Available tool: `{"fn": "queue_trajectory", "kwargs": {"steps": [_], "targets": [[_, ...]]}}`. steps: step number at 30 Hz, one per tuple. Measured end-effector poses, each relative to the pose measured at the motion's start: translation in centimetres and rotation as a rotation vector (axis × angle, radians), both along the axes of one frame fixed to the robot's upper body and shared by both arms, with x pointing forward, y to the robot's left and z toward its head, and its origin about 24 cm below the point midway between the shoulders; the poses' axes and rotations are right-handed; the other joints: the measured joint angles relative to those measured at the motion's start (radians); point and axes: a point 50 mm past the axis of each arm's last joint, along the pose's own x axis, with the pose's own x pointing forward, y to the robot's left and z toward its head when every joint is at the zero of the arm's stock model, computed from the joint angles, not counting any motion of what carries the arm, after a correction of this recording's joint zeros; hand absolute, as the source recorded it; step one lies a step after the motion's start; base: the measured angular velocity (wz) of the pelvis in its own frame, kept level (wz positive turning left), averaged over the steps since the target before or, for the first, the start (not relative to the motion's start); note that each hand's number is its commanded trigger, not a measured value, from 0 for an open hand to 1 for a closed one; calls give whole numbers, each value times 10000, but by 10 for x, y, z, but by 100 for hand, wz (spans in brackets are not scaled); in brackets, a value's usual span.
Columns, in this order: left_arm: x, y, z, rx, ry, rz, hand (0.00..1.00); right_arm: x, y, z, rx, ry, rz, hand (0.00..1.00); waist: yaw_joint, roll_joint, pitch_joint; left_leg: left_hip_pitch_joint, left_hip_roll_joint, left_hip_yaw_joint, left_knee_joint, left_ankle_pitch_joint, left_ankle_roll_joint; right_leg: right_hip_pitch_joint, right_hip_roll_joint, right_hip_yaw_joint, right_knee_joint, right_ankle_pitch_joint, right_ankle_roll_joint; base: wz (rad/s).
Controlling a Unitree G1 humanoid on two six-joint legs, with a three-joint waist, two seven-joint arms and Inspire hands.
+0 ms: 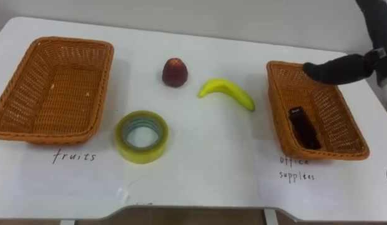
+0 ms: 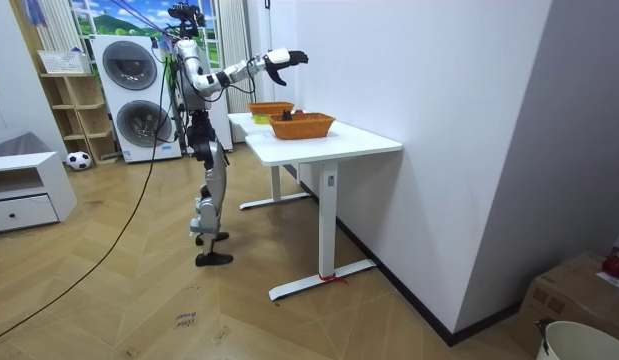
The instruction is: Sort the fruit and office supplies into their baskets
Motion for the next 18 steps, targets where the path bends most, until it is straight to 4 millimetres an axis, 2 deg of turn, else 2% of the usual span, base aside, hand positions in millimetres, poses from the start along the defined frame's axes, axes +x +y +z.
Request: {"fn": "queue_trajectory", "kwargs": {"steps": [6,10,12,13,15,18], "targets": [[2,-1,0,-263,-72,-77,0,1,5,-2,84,176,360,0,278,22,26,-32,9,3,-44,-1,-1,-10,7,-20,5,0,0,0],[8,0,1,-329,-185,-173,0,7,20,-3,93,310,958,0,550,-29,29,-110,13,-4,-73,-1,-1,-115,23,9,2,0,0,-1],[10,0,1,-307,-228,-187,0,10,27,-1,97,261,1233,0,697,-64,4,-194,14,-15,-51,2,-4,-225,25,12,3,0,0,2],[11,0,1,-300,-263,-191,0,12,31,1,126,211,1406,0,766,-84,20,-257,10,-64,-8,3,-4,-254,21,-1,-6,0,0,12],[12,0,1,-292,-279,-186,0,14,36,3,213,155,1647,0,784,-98,10,-330,-2,-173,9,4,-5,-255,12,-32,-16,0,0,19],[11,-2,1,-307,-267,-110,0,15,46,-1,566,216,2004,0,992,-131,-11,-322,-4,-273,16,6,-7,-246,12,-46,-30,0,0,5]]}}
